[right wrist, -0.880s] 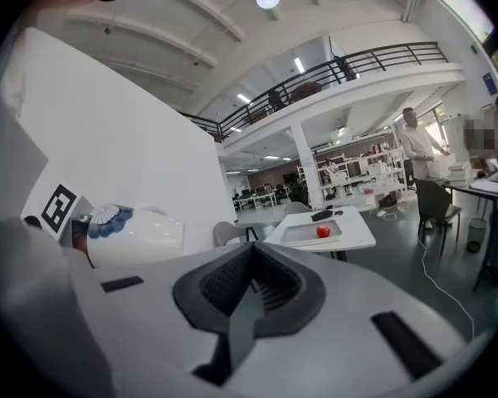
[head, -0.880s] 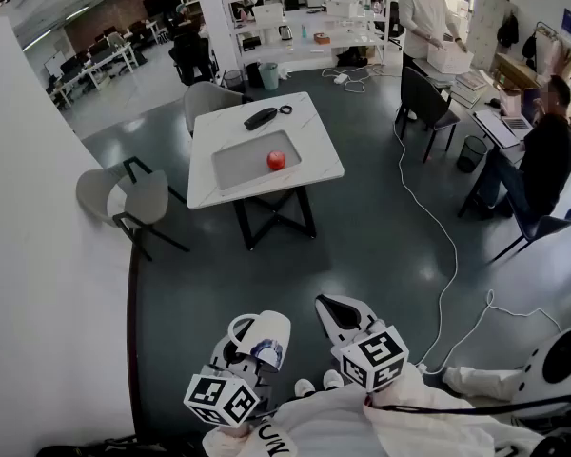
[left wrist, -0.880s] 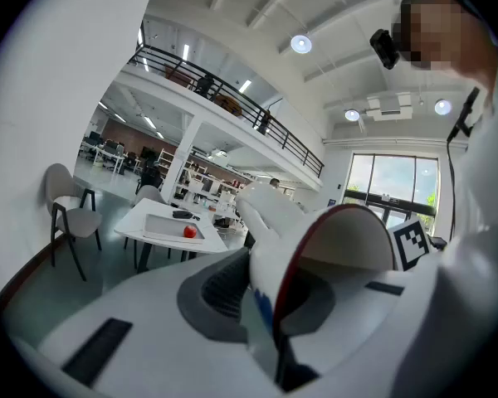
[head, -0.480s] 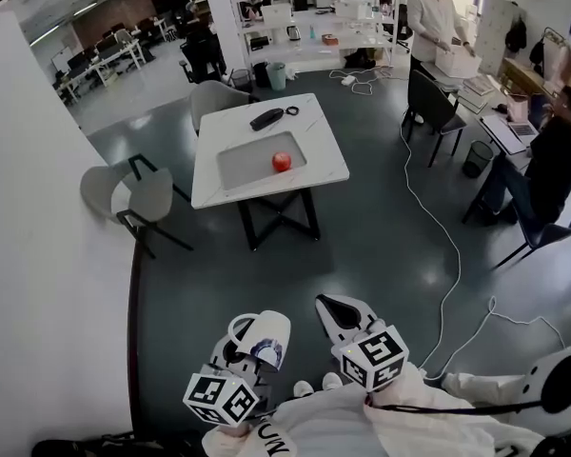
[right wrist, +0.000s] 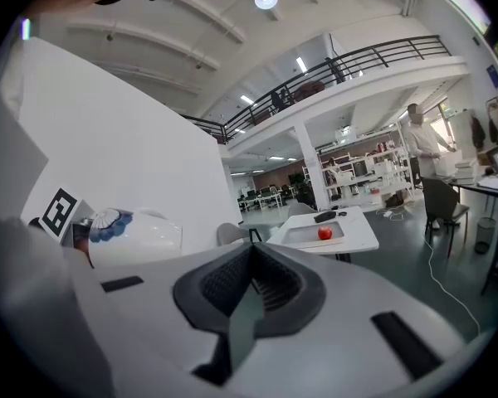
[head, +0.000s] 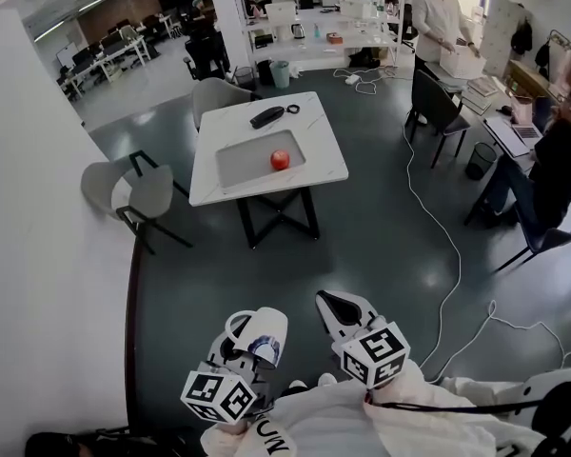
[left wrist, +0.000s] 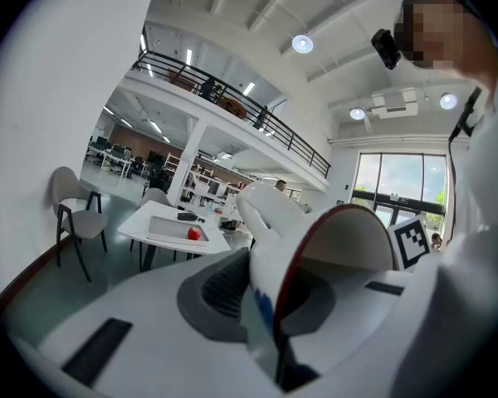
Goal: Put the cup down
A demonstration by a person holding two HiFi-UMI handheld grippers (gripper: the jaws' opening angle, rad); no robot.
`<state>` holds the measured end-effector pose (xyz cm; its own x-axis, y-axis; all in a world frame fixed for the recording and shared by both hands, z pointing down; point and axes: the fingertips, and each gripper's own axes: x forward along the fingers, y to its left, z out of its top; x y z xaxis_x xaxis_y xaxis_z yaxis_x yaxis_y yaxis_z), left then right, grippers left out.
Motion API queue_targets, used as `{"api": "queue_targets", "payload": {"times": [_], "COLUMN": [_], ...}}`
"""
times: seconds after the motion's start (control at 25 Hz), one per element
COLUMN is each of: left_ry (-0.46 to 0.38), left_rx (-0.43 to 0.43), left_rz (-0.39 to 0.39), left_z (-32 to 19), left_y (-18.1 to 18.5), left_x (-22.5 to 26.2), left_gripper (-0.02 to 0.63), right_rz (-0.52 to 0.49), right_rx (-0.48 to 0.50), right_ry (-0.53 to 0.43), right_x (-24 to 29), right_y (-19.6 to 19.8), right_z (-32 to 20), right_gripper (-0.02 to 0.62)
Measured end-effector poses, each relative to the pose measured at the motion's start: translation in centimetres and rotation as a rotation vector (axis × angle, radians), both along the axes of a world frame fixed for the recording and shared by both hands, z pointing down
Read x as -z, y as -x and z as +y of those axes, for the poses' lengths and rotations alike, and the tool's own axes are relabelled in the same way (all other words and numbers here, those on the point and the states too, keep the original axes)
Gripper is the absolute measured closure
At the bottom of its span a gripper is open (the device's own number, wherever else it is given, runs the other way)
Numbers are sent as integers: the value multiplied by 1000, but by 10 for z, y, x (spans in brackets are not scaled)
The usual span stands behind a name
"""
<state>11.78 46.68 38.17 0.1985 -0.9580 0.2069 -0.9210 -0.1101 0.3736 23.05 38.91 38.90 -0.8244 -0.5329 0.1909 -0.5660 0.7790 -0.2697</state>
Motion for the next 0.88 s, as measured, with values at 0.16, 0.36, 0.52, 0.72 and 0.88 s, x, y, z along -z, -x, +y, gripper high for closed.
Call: {"api": "queue_targets", "payload": {"times": [0.16, 0.36, 0.52, 0.72, 0.88], "left_ry": [-3, -12, -17, -33, -26], "left_rx": [12, 25, 29, 25, 18], "left_rz": [-3, -9, -12, -12, -9], "left_z": [-4, -9, -20, -43, -64], "left_y": [-5, -3, 0, 15, 31], "left_x": [-4, -4, -5, -11, -17], "left_gripper": [571, 571, 571, 571, 571], "right_rz": [-1, -6, -6, 4, 11], "right_rx": [6, 8, 5, -15, -28], "right_ry": [-4, -9, -5, 0, 9], "right_x": [-3, -3, -7, -19, -25], "right_y": [-7, -9, -10, -5, 9], "right_z": [-6, -15, -26, -45, -67], "right_gripper": [591, 591, 591, 591, 591]}}
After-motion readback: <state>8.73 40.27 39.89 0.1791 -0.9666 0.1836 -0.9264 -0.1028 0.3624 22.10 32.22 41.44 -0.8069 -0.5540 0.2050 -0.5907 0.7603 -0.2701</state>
